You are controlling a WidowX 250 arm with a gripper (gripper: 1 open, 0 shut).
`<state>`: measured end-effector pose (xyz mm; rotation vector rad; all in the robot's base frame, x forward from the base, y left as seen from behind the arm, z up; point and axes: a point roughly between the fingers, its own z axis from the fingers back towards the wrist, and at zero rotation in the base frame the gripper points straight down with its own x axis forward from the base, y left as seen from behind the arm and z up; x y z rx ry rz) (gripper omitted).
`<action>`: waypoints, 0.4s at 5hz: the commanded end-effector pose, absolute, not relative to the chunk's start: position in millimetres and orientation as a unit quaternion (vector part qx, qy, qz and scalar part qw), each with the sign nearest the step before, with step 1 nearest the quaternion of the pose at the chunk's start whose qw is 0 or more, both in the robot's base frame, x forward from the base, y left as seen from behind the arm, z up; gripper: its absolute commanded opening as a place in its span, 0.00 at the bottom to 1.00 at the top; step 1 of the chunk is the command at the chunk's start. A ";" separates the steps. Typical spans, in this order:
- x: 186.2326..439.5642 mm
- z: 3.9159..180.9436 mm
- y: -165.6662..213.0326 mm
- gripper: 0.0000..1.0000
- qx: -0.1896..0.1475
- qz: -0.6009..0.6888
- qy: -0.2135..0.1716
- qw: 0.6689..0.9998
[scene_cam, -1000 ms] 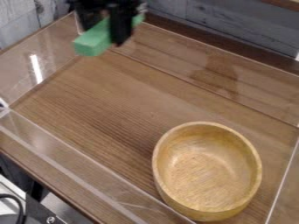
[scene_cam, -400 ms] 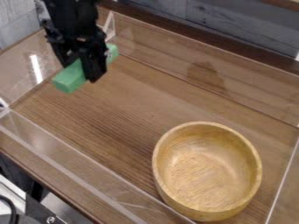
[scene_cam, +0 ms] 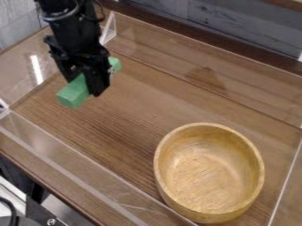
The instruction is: Remove the green block from inside the brown bowl and put it on the table
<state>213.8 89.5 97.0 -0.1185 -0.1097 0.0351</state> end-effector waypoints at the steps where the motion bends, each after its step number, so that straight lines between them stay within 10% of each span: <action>1: 220.1 101.7 88.5 0.00 -0.052 0.019 -0.074 0.996; 2: 220.3 96.8 88.2 0.00 -0.053 0.022 -0.075 0.996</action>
